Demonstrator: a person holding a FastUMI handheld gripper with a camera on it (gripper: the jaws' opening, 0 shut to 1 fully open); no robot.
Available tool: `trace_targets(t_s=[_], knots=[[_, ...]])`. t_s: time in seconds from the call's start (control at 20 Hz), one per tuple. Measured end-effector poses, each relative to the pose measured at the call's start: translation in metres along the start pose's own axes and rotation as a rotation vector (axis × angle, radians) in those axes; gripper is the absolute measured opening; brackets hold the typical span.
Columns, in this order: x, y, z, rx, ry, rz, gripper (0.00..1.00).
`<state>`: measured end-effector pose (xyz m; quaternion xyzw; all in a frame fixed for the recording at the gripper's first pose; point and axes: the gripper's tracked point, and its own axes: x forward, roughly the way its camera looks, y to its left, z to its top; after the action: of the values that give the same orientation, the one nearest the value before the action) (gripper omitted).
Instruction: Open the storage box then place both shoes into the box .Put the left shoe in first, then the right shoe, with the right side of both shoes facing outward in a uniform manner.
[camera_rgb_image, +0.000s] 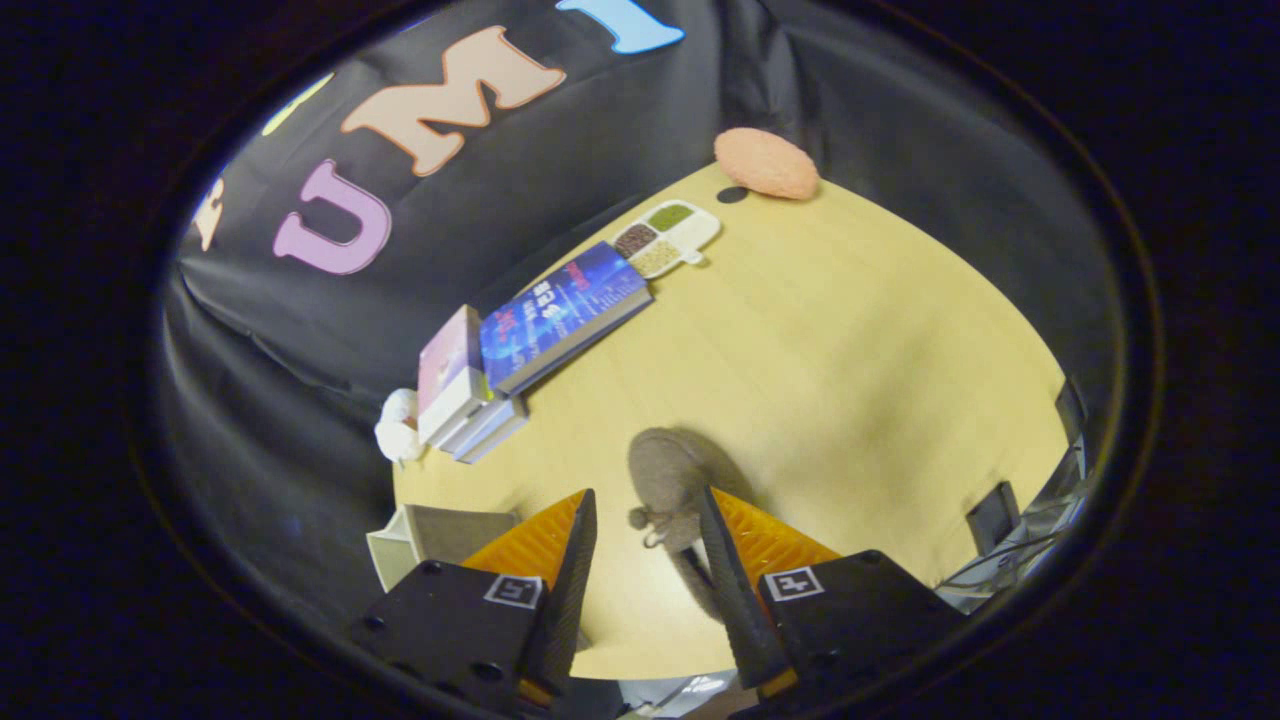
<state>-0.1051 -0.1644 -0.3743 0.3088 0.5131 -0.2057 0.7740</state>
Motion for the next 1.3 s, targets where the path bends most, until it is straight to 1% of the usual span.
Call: trace_targets(t_s=[0.2, 0.3, 0.6, 0.8, 1.0, 1.15, 1.2, 1.3], knots=[[0.009, -0.040, -0.018, -0.024, 0.048, -0.062, 0.66], [0.013, -0.052, -0.029, -0.045, 0.072, -0.077, 0.66], [0.031, -0.064, -0.066, -0.110, 0.139, -0.085, 0.66], [0.050, -0.076, -0.084, -0.192, 0.176, -0.118, 0.66], [0.060, -0.084, -0.098, -0.244, 0.211, -0.153, 0.50], [0.064, -0.085, -0.100, -0.240, 0.222, -0.151, 0.39], [0.062, -0.088, -0.096, -0.245, 0.226, -0.163, 0.35], [0.064, -0.089, -0.099, -0.225, 0.235, -0.162, 0.27]])
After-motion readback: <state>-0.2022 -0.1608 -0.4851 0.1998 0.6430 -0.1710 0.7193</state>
